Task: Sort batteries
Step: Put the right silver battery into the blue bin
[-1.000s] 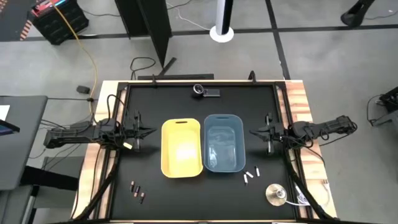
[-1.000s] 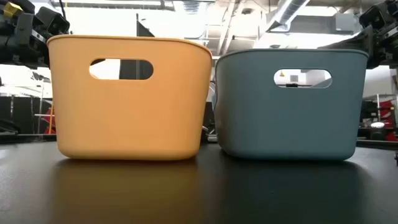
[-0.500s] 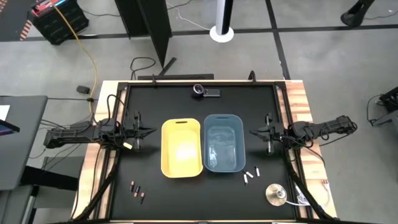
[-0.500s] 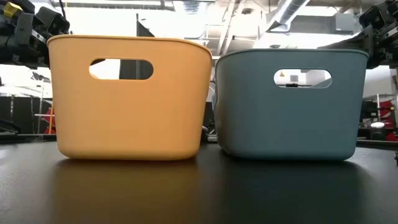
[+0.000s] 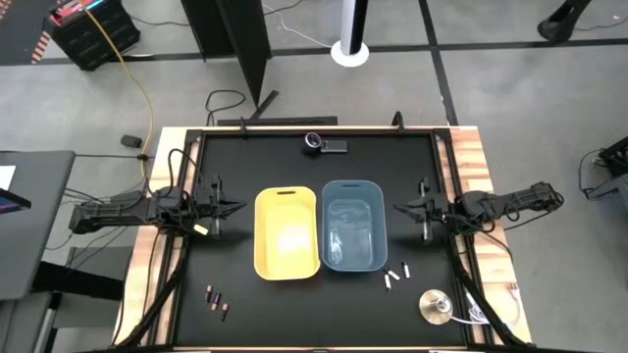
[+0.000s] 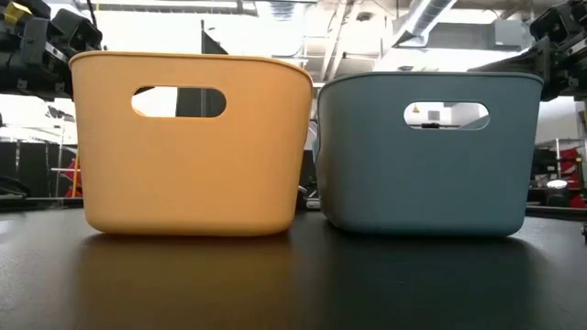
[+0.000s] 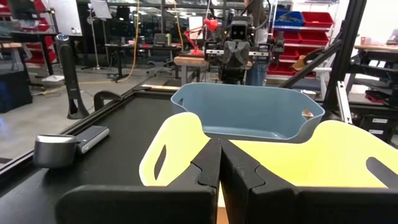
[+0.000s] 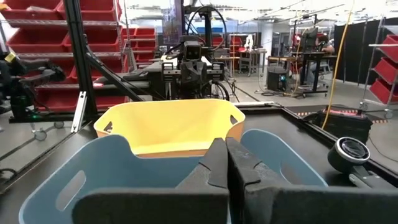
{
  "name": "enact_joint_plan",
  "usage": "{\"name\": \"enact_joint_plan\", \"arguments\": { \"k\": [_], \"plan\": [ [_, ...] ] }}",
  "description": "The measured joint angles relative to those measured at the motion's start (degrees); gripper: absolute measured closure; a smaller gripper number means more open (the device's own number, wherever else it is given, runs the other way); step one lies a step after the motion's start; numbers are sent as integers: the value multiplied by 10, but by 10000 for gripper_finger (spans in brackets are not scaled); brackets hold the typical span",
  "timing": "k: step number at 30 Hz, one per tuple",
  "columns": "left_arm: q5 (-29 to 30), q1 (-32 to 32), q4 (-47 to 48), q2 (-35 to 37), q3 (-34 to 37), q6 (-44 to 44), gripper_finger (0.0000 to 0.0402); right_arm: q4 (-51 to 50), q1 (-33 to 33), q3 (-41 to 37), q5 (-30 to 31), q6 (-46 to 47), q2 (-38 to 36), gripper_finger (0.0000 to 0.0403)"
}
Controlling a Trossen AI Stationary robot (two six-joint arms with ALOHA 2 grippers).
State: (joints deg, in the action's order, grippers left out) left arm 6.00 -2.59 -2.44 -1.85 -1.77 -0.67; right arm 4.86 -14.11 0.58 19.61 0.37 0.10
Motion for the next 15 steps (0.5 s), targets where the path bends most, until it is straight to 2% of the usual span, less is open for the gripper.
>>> {"name": "enact_joint_plan", "arguments": {
  "k": [4, 7, 11, 15],
  "plan": [
    [0, 0, -6, 0, 0, -13, 401, 98, 0, 0, 0, 125, 0, 397],
    [0, 0, -10, 0, 0, -53, 401, 137, 11, 2, 2, 146, 5, 397],
    [2, 0, -52, 0, 0, -62, 401, 71, 14, 37, -78, 172, 16, 397],
    [5, 0, -63, 0, 0, -75, 401, -37, 10, 99, -122, 187, 67, 394]
  ]
}}
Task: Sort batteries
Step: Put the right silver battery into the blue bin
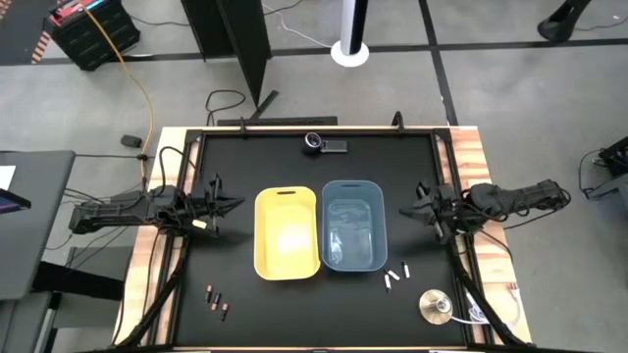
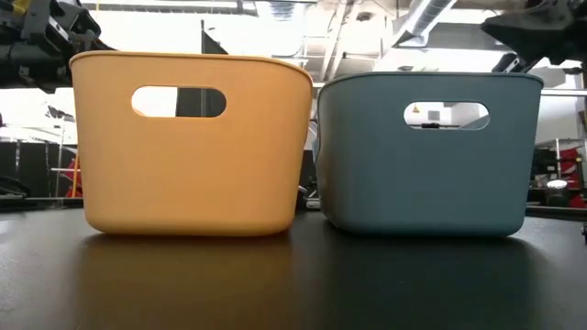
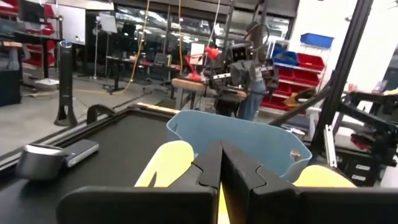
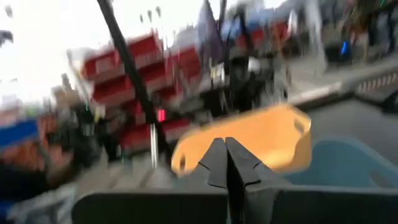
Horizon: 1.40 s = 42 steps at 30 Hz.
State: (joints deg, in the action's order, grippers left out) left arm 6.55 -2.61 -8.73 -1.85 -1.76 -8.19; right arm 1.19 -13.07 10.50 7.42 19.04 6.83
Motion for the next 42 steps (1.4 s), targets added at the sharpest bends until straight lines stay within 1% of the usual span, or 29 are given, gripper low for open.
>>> {"name": "enact_joint_plan", "arguments": {
  "k": [4, 6, 8, 10, 12, 14, 16, 19, 22, 25, 27, 30, 35, 42],
  "plan": [
    [18, -1, 0, 0, 0, 36, 401, -146, -11, 102, -3, -10, 90, 390],
    [21, -1, 8, 0, 0, 23, 401, -230, -16, 159, -2, -10, 143, 390],
    [20, -1, 17, 0, 0, 5, 401, -314, -24, 215, -1, 12, 198, 387],
    [16, -1, 28, 0, 0, -8, 401, -408, -35, 260, 0, 57, 249, 377],
    [15, -1, 38, 0, 0, -8, 401, -482, -53, 293, 0, 112, 301, 358],
    [15, -1, 40, 0, 0, -7, 401, -540, -81, 310, 0, 173, 347, 333],
    [15, -1, 39, 0, 0, -6, 401, -572, -118, 312, 0, 237, 383, 302],
    [17, -1, 38, 0, 0, -5, 398, -576, -174, 305, 7, 333, 429, 249],
    [25, -1, 38, 0, 0, 4, 387, -576, -224, 299, 48, 423, 473, 199],
    [28, -1, 37, 0, 0, 24, 375, -567, -266, 297, 74, 504, 511, 168],
    [29, -1, 37, 0, 0, 35, 369, -551, -283, 297, 76, 547, 540, 160],
    [30, -1, 37, 0, 0, 45, 364, -526, -299, 297, 76, 603, 590, 159],
    [30, -1, 37, 0, 0, 45, 362, -497, -309, 301, 75, 674, 667, 159],
    [30, -1, 36, 0, 0, 55, 362, -488, -309, 317, 75, 745, 732, 159]
  ]
}}
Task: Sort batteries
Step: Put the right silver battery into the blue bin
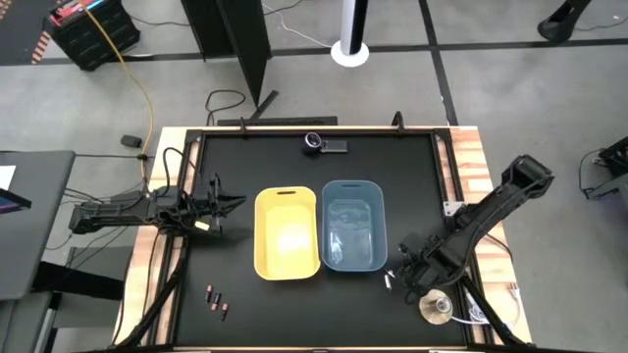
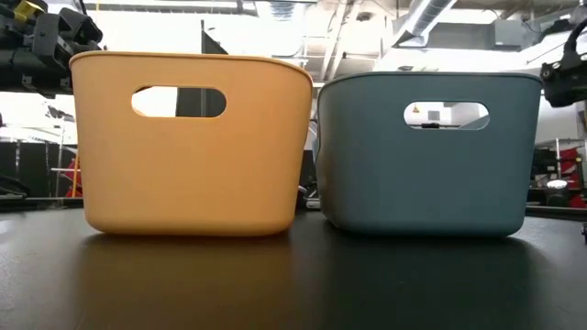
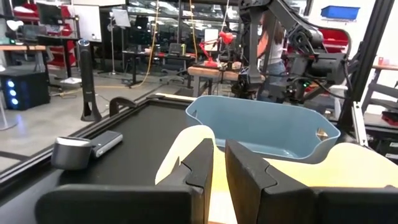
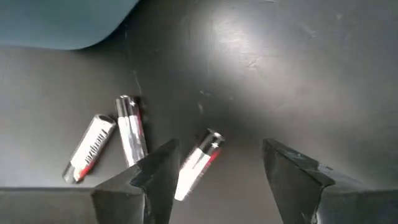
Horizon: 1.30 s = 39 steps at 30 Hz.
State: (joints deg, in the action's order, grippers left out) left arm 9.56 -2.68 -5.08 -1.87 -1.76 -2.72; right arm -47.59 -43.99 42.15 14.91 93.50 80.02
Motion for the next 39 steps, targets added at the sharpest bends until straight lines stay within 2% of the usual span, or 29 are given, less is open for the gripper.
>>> {"name": "enact_joint_plan", "arguments": {
  "k": [6, 14, 17, 26, 39],
  "plan": [
    [0, 0, 0, 0, 0, 16, 362, 26, 2, 0, -28, 42, 49, 159],
    [0, 0, 0, 0, 0, 16, 362, 36, 2, 3, -29, 80, 83, 164],
    [0, 0, 1, 0, 0, 14, 362, 36, 2, 3, -29, 87, 92, 184],
    [0, 0, 10, 0, 0, -3, 362, 45, 10, 2, -32, 91, 102, 281],
    [0, 0, 11, 0, 0, -12, 362, 46, 17, 1, -35, 87, 102, 330]
  ]
}}
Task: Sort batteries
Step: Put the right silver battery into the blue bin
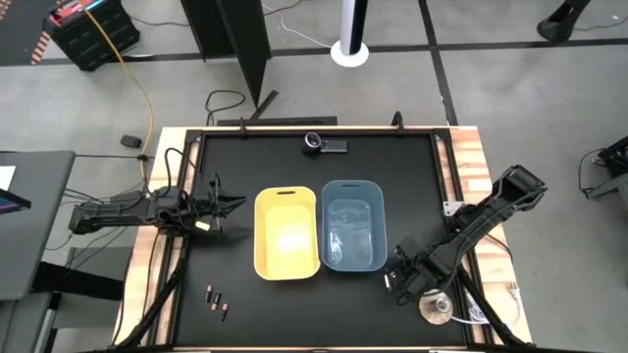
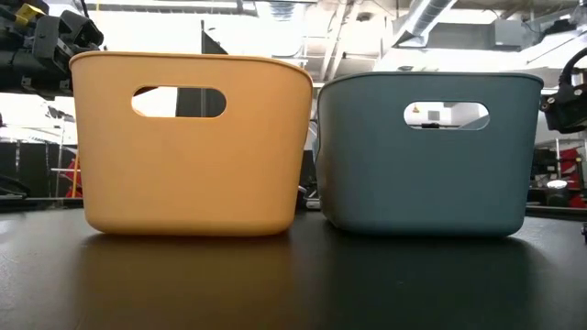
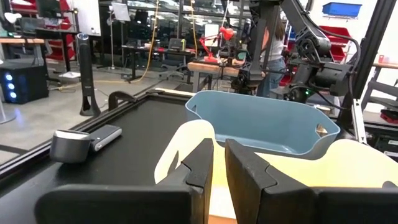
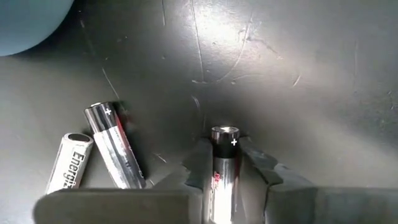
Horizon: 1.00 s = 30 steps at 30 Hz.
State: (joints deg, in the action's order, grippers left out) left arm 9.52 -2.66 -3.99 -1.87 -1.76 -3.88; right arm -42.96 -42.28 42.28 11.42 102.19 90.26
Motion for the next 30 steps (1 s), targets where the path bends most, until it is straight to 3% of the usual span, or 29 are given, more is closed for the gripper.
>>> {"name": "enact_joint_plan", "arguments": {
  "k": [12, 20, 30],
  "plan": [
    [0, 0, 0, 0, 0, 0, 362, -3, 0, 1, 1, 3, 0, 351],
    [0, 0, 2, 0, 0, 0, 362, -87, 0, 36, 3, 0, 1, 352],
    [0, 0, 3, 0, 0, 0, 362, -121, 0, 60, 4, -6, 0, 352]
  ]
}}
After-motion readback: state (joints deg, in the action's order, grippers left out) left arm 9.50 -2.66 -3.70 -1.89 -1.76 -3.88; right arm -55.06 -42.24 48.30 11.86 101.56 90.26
